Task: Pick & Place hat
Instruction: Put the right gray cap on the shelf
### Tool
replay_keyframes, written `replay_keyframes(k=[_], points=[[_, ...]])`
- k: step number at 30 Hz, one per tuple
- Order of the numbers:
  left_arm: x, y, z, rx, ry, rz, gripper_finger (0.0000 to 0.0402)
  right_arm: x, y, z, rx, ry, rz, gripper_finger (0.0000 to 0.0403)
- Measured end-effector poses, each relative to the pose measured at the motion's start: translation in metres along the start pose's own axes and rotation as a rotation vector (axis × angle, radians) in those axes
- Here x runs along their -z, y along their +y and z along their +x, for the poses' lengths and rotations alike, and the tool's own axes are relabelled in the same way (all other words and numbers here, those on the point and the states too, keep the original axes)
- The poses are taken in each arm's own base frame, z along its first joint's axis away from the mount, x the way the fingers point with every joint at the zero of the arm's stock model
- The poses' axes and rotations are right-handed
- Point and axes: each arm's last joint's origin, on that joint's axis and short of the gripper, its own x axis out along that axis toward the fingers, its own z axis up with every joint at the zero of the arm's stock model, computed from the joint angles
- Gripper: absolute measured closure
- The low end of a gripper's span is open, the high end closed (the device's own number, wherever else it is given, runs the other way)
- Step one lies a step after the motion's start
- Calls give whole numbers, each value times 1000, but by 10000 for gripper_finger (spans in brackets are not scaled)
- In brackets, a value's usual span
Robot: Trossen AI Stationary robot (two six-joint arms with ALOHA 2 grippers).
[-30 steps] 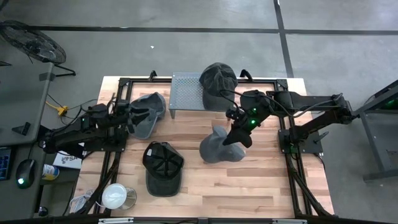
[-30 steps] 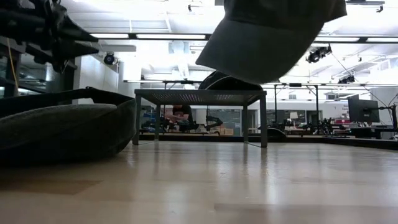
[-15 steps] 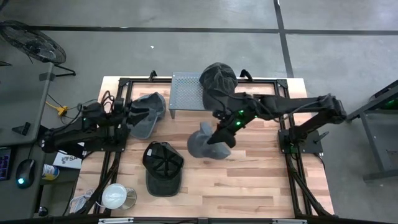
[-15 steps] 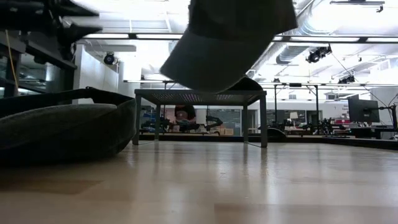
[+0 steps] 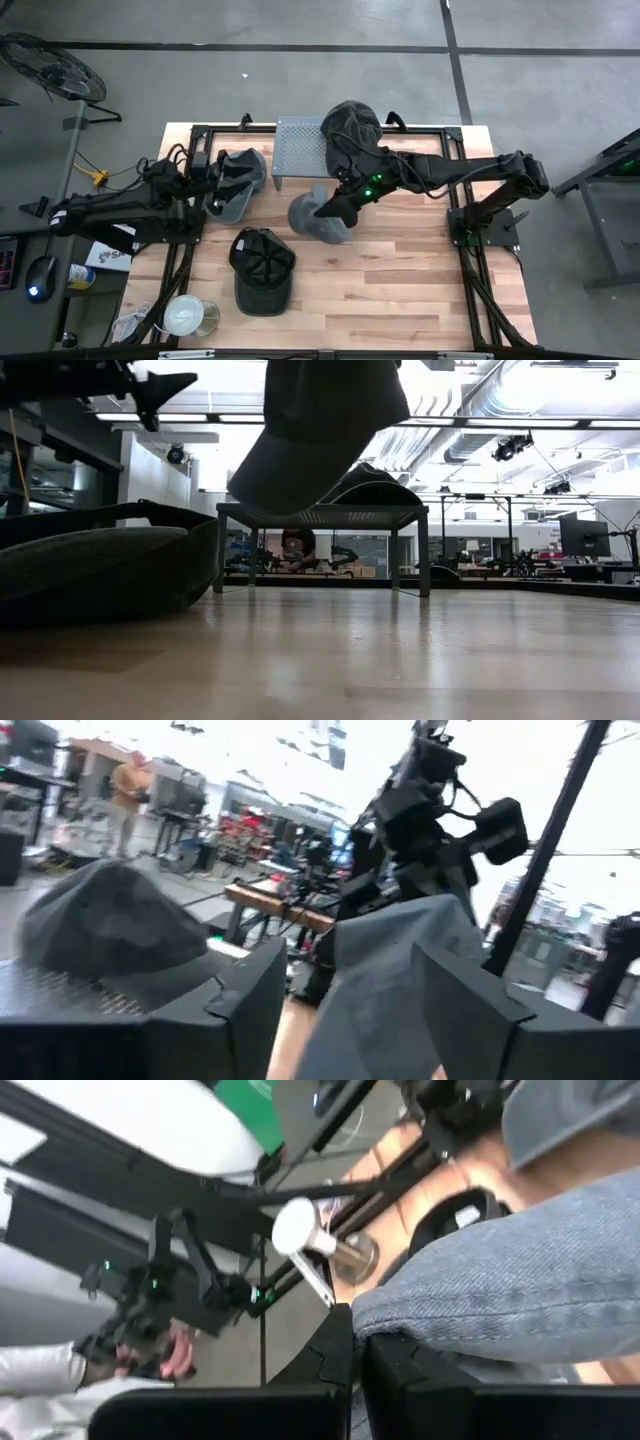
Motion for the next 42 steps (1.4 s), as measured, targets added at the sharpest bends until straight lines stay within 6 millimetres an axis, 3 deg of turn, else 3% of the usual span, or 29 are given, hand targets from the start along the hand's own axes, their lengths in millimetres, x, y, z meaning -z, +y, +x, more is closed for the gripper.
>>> replay_keyframes(k=[5, 14, 20, 27, 36, 42], points=[[-18, -6, 19, 55, 15, 92, 153, -2, -1, 0, 46, -71, 30, 403], [-67, -20, 67, 89, 257, 399, 158, -10, 1, -1, 109, -255, 71, 403], [-83, -24, 95, 161, 334, 489, 158, -16, 3, -3, 99, -338, 67, 403], [-75, -36, 113, 226, 379, 591, 158, -19, 1, -4, 154, -422, 75, 403], [-68, -58, 115, 83, 371, 832, 158, -25, -1, -7, 163, -484, 97, 403], [-51, -64, 125, 36, 436, 892, 158, -28, -1, -8, 162, -503, 100, 403]])
